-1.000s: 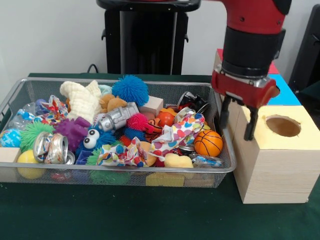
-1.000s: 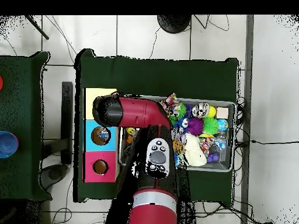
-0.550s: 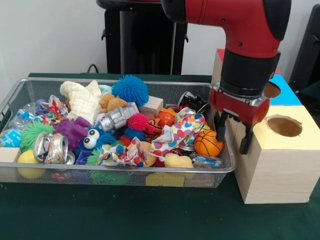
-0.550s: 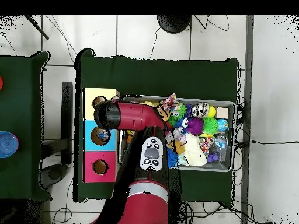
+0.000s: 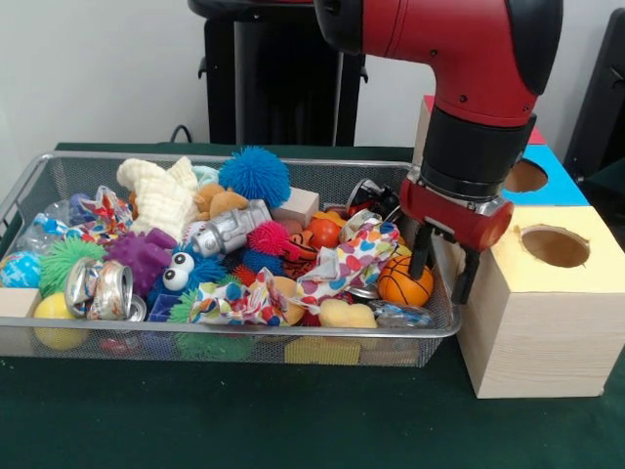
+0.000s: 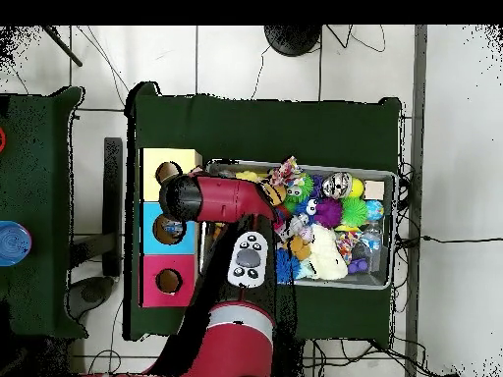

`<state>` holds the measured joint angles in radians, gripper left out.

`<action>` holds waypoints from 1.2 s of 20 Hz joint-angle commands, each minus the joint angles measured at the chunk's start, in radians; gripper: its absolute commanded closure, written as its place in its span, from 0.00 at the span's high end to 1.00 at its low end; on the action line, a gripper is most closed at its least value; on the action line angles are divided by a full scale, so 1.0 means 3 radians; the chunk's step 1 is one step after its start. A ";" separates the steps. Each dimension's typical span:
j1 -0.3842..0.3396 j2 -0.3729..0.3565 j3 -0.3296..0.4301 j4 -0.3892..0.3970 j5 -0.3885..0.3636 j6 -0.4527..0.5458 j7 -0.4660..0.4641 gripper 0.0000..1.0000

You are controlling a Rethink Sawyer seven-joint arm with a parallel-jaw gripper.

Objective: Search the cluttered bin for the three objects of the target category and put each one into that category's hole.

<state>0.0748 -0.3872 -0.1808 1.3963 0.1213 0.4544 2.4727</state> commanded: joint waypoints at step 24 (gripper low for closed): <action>0.0045 0.0466 -0.0233 -0.0049 0.0363 0.0146 0.0644 1.00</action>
<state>0.1024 -0.3454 -0.2741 1.3945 0.1817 0.4544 2.4733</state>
